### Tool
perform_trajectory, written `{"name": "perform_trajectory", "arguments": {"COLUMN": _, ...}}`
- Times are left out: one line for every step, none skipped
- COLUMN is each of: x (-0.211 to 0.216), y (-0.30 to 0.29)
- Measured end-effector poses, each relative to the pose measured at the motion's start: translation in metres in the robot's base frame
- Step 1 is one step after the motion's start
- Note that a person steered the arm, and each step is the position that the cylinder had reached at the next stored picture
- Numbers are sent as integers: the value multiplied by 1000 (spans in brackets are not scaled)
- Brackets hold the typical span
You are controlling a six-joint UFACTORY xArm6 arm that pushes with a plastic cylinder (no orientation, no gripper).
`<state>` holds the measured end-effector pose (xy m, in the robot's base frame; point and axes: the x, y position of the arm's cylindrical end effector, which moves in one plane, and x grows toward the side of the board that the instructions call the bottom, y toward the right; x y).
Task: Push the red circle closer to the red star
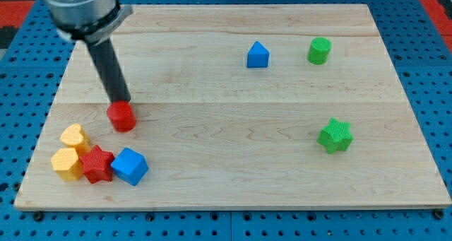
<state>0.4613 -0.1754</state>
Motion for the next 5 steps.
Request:
{"name": "perform_trajectory", "arguments": {"x": 29, "y": 0}}
{"name": "perform_trajectory", "arguments": {"x": 19, "y": 10}}
{"name": "perform_trajectory", "arguments": {"x": 16, "y": 61}}
{"name": "perform_trajectory", "arguments": {"x": 31, "y": 82}}
{"name": "perform_trajectory", "arguments": {"x": 36, "y": 56}}
